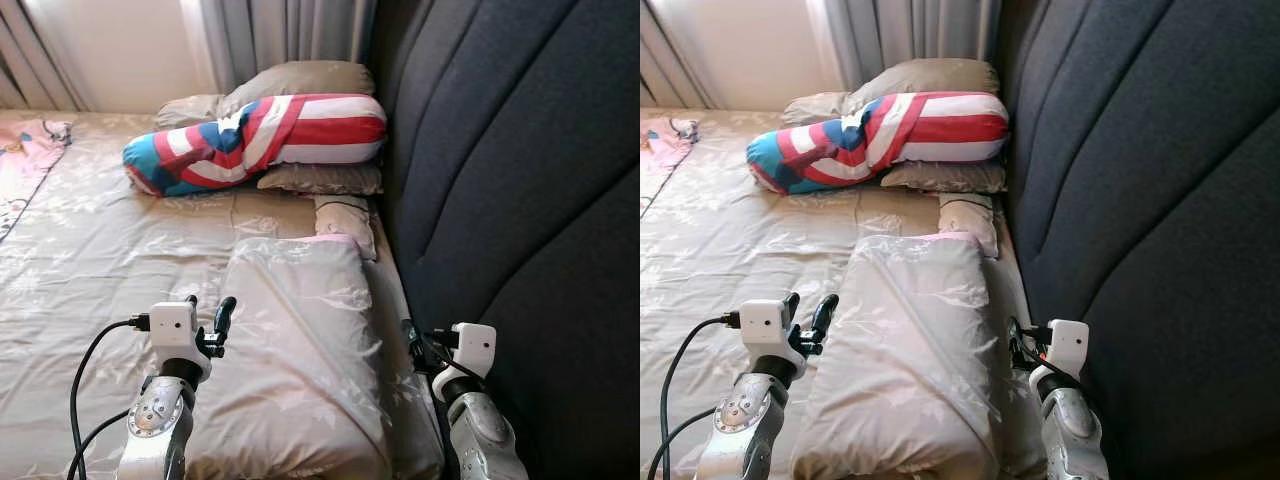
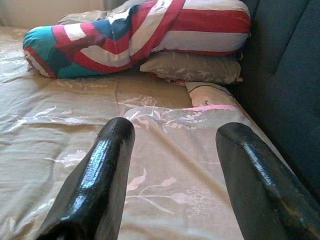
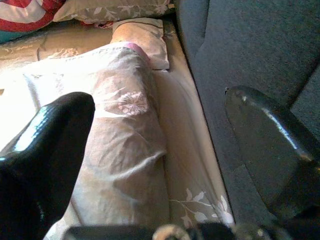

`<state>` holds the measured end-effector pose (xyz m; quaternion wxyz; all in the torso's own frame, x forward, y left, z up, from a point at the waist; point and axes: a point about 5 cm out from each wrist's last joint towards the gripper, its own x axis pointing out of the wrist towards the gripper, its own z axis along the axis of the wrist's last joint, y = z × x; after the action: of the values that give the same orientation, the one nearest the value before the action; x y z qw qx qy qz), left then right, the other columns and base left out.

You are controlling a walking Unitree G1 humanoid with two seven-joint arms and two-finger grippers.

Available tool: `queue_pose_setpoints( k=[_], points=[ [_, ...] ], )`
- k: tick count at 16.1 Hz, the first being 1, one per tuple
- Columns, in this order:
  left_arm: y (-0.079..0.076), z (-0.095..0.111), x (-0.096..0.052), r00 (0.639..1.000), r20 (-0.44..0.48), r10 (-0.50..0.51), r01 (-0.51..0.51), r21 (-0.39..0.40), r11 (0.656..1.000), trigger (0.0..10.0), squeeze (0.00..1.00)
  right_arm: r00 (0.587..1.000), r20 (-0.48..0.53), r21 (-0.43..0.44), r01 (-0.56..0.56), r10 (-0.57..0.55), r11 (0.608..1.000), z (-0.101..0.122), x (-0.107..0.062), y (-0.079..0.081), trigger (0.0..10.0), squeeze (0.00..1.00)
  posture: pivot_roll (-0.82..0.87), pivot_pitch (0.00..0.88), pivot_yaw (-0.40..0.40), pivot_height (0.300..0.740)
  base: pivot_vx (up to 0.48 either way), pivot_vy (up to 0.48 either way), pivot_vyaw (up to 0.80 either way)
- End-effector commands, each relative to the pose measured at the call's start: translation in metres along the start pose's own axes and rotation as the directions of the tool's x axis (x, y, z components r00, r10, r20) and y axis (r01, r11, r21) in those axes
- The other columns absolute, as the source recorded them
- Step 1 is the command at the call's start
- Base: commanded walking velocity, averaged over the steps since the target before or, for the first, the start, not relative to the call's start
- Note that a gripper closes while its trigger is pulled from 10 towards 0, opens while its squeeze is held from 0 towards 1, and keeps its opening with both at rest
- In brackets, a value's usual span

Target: Clean up the room

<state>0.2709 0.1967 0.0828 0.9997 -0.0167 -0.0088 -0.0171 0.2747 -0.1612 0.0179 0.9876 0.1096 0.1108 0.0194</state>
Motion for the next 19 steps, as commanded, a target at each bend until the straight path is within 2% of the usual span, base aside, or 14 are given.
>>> queue_pose_setpoints(
  k=[1, 3, 7, 10, 14, 19],
  points=[
    [0.0008, -0.0023, -0.0009, 1.0, -0.02, 0.0, 0.0, 0.001, 1.0, 10.0, 0.0, 1.0, -0.008, 0.002, 0.011, -0.011, 1.0, -0.0007, -0.0011, -0.003, 10.0, 0.0, -0.01, 0.065, -0.09, 0.74, 0.0, 0.371, 0.0],
    [0.0007, -0.0023, -0.0008, 1.0, -0.021, 0.0, 0.0, 0.003, 1.0, 10.0, 0.0, 1.0, -0.009, 0.002, 0.01, -0.01, 1.0, -0.0008, -0.001, -0.0028, 10.0, 0.0, -0.01, 0.065, -0.09, 0.74, 0.0, 0.347, 0.0],
    [0.001, -0.0024, -0.0007, 1.0, -0.025, 0.0, 0.0, 0.007, 1.0, 10.0, 0.0, 1.0, -0.013, 0.004, 0.01, -0.01, 1.0, -0.0017, -0.0012, -0.0022, 10.0, 0.0, 0.0, 0.068, -0.088, 0.74, 0.0, 0.0, 0.0],
    [0.0016, -0.0022, -0.0008, 1.0, -0.026, 0.002, -0.002, 0.009, 1.0, 10.0, 0.0, 1.0, -0.015, 0.005, 0.009, -0.009, 1.0, -0.0023, -0.0015, -0.0016, 10.0, 0.0, 0.0, 0.069, -0.086, 0.74, 0.0, 0.417, 0.0],
    [0.0004, -0.0016, -0.0006, 1.0, -0.025, -0.003, 0.003, 0.011, 1.0, 10.0, 0.0, 1.0, -0.016, 0.008, 0.011, -0.011, 1.0, -0.0031, -0.002, -0.001, 10.0, 0.0, 0.0, 0.071, -0.082, 0.74, 0.0, 0.0, 0.0],
    [0.0003, -0.0007, 0.0004, 1.0, -0.025, -0.008, 0.008, 0.017, 1.0, 10.0, 0.0, 1.0, -0.019, 0.011, 0.012, -0.011, 1.0, -0.004, -0.002, -0.0006, 10.0, 0.0, 0.0, 0.069, -0.079, 0.74, 0.0, 0.292, 0.0]
  ],
)
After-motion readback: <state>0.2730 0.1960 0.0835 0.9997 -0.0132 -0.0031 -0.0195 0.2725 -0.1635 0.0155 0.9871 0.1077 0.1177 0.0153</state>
